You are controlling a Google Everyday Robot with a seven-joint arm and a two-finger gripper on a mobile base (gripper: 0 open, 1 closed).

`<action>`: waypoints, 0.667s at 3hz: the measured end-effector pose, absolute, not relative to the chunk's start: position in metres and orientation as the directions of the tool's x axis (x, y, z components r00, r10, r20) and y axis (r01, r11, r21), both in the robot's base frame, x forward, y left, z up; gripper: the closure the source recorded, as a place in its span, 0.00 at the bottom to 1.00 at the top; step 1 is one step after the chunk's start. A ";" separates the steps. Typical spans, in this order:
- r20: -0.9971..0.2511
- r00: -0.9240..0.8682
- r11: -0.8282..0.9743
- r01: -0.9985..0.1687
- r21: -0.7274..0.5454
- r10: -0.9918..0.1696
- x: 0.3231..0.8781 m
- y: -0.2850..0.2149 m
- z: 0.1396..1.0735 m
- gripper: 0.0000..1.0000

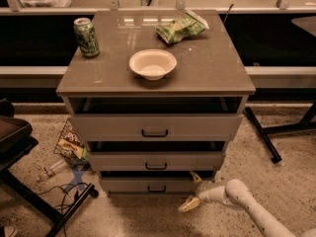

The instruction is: Open bottom drawer

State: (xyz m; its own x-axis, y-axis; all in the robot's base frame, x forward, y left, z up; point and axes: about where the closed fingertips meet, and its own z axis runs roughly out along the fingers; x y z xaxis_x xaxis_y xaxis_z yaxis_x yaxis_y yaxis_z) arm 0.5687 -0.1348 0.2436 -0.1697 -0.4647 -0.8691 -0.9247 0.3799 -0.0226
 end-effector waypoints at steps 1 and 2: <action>-0.842 -0.138 0.363 -0.929 -0.072 -0.521 0.568 -0.125 0.238 0.00; -0.753 -0.058 0.315 -0.927 -0.203 -0.655 0.575 -0.112 0.229 0.00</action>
Offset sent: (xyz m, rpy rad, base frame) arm 0.0139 0.0255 -0.0152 -0.4036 -0.1778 0.0806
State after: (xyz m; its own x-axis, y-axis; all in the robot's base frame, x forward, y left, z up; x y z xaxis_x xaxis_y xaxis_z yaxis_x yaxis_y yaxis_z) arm 0.5752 -0.1116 0.2294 -0.0578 -0.6550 -0.7534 -0.9270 0.3153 -0.2030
